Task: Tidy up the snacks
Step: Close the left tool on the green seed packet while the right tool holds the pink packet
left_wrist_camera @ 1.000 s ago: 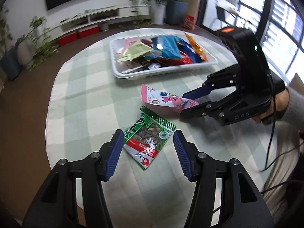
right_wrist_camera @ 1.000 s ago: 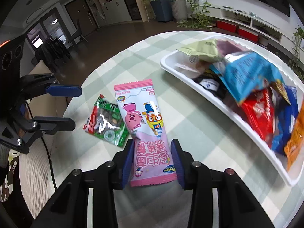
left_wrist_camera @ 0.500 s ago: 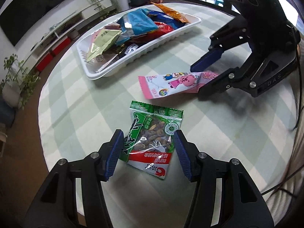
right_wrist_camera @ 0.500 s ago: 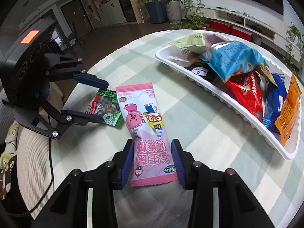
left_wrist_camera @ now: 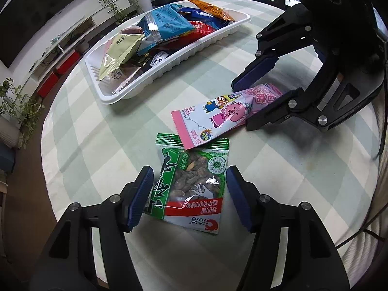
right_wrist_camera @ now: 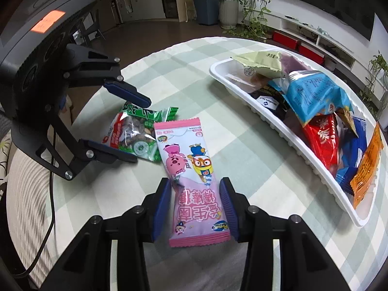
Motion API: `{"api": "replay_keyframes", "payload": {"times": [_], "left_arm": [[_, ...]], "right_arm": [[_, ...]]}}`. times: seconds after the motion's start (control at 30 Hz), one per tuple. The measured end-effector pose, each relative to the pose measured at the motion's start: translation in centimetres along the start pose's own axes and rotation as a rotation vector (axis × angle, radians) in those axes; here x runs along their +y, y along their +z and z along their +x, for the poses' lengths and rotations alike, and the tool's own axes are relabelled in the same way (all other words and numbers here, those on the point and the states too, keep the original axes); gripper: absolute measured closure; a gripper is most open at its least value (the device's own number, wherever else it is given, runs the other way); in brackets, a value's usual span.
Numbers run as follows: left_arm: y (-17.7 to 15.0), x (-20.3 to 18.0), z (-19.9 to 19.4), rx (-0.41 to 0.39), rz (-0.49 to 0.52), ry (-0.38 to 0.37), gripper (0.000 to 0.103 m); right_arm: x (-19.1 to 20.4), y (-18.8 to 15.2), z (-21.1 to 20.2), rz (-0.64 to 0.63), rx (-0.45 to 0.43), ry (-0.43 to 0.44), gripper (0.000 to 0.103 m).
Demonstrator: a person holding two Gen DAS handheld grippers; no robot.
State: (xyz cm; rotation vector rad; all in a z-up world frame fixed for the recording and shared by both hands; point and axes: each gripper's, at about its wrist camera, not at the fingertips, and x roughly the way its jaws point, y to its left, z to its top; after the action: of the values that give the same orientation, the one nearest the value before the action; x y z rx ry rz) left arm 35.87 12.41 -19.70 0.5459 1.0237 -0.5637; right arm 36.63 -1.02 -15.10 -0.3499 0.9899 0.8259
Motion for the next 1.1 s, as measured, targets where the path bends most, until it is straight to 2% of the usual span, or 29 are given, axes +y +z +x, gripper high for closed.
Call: {"api": "replay_keyframes", "payload": {"times": [0.23, 0.47, 0.6, 1.1], "left_arm": [[-0.2, 0.4, 0.1, -0.015, -0.026, -0.016, 0.042], [-0.9, 0.8, 0.0, -0.032, -0.110, -0.046, 0.048], [-0.9, 0.3, -0.1, -0.032, -0.108, -0.045, 0.054], [-0.8, -0.1, -0.3, -0.014, -0.124, -0.054, 0.057]], "right_arm": [[0.4, -0.1, 0.0, -0.010, 0.002, -0.030, 0.058], [0.2, -0.3, -0.2, 0.005, -0.003, -0.026, 0.062], [0.0, -0.4, -0.4, 0.014, -0.006, -0.025, 0.062], [-0.7, -0.9, -0.8, 0.063, -0.015, -0.014, 0.062]]}}
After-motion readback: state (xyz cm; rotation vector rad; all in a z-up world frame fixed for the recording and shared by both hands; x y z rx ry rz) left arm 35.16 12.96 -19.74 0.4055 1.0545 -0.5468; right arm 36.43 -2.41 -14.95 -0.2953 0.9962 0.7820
